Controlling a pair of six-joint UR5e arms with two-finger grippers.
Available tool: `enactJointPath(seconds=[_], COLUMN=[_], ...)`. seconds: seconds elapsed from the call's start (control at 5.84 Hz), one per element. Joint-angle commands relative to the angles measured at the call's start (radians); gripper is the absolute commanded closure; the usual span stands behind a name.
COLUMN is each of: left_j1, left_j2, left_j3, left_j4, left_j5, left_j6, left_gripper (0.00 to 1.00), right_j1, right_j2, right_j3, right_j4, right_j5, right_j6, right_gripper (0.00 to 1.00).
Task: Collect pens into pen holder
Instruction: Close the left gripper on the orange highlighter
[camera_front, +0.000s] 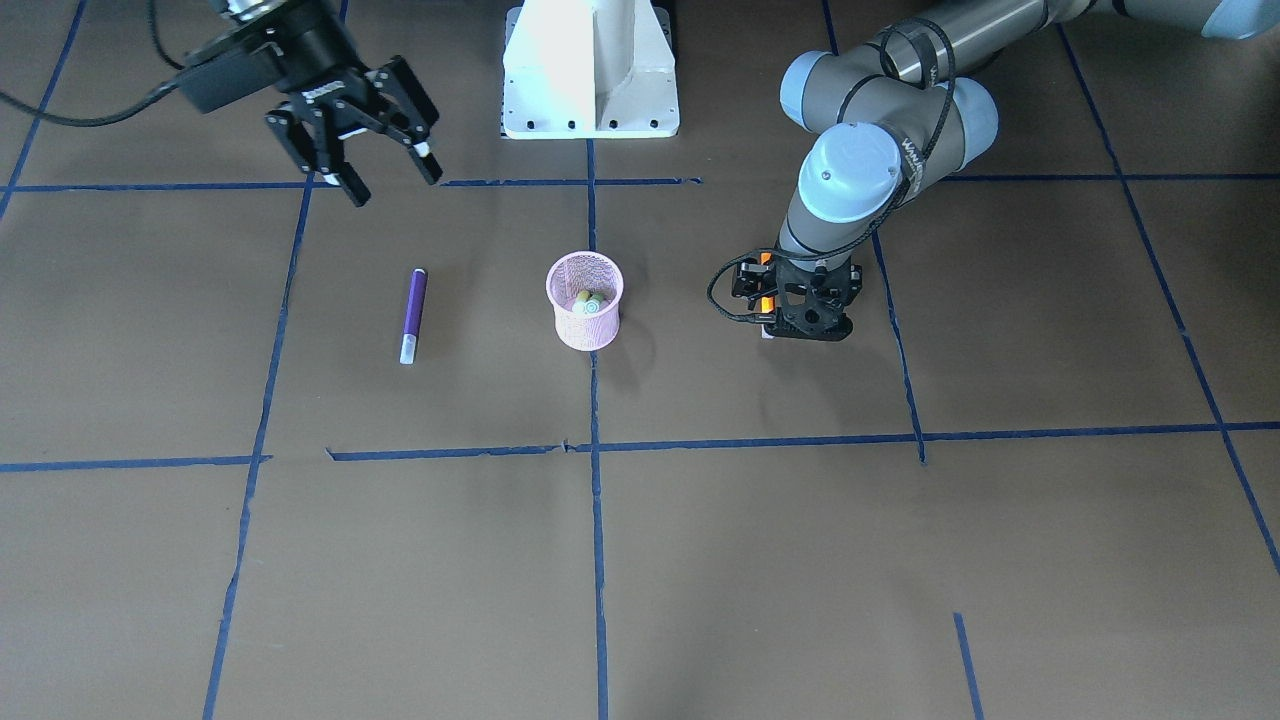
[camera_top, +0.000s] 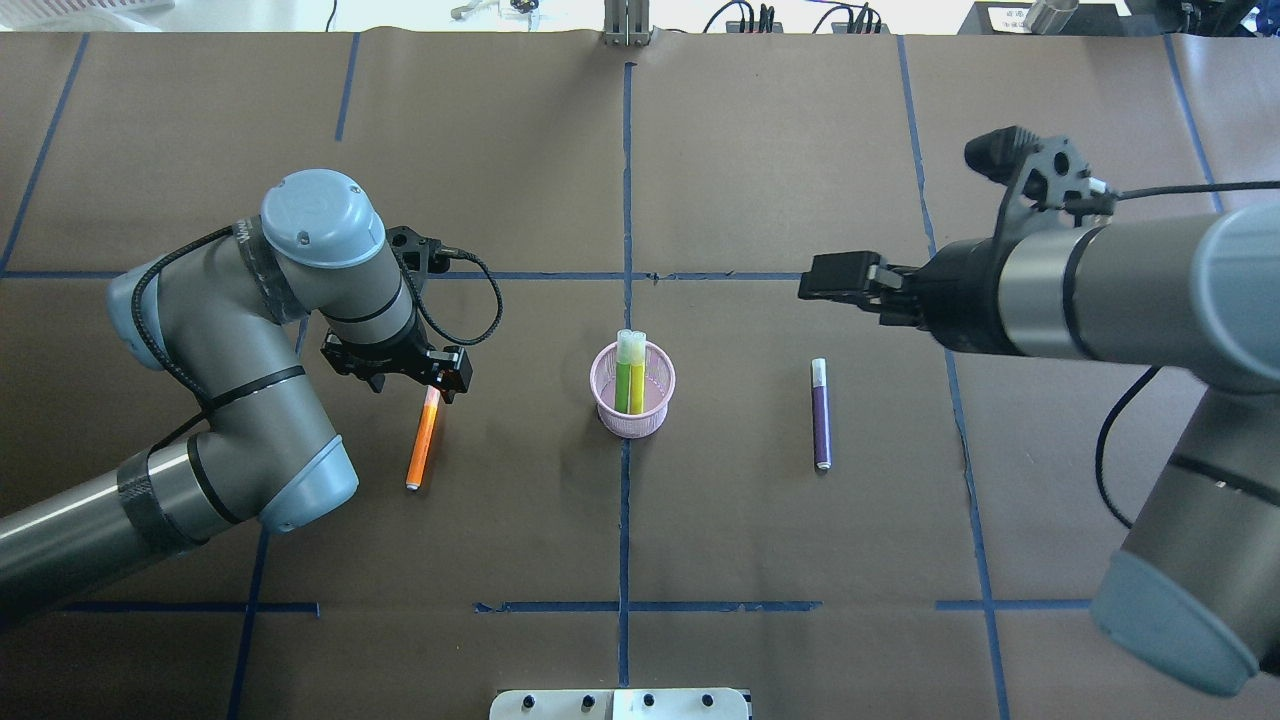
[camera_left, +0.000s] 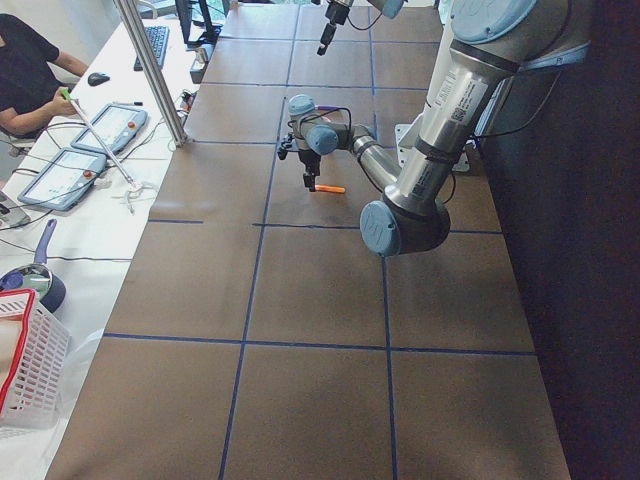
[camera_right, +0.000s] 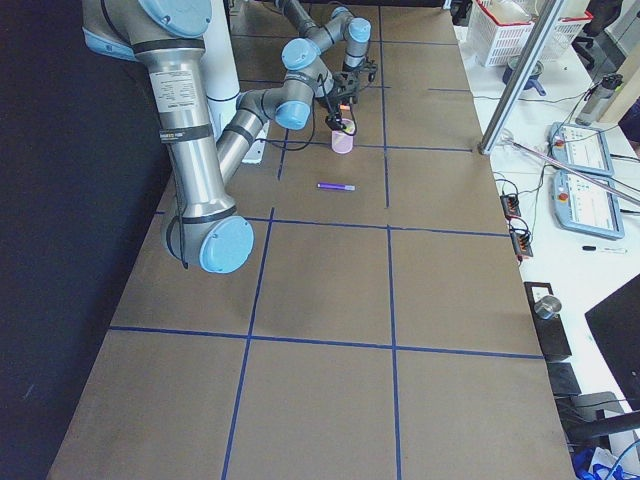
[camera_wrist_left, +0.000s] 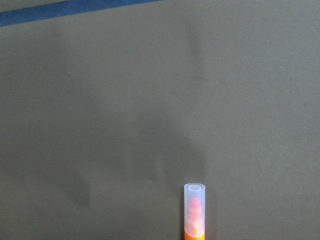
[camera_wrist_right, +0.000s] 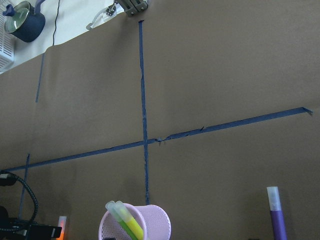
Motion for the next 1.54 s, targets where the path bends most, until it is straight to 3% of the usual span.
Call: enactJointPath(seconds=[0.0,0.34,0.51,0.68,0.86,1.2,1.37], left_j1=[0.015,0.017,0.017,0.017,0.017,0.017,0.017], left_j2=[-0.001,0.005,0.010,0.010,0.010,-0.002,0.004], left_j3=[0.044,0.041,0.043,0.040,0.038,0.014,-0.112], left_j4=[-0.077,-0.075,-0.077,-0.075,-0.075,-0.072,-0.072], left_j5=[-0.002,-0.003,-0.002,-0.003,-0.003,-0.011,-0.008], left_j6=[0.004,0.006,0.007,0.008,0.008,-0.005,-0.064], left_gripper=[0.31,0.46,0.62,0.89,1.00,1.00,1.00], right_j1=[0.053,0.053,0.053,0.053,0.053,0.053,0.068], right_j2=[-0.025,-0.025,-0.025,-0.025,-0.026,-0.028,-0.031], right_j3=[-0.004,-0.004,-0.004,-0.004,-0.004,-0.004,0.001], right_j4=[0.001,0.001,0.001,0.001,0.001,0.001,0.001], right_j5=[0.086,0.086,0.085,0.085,0.082,0.080,0.092], right_j6=[-0.040,-0.040,-0.040,-0.040,-0.040,-0.040,-0.040], right_gripper=[0.07,0.05,0.04,0.03,0.03,0.02,0.02])
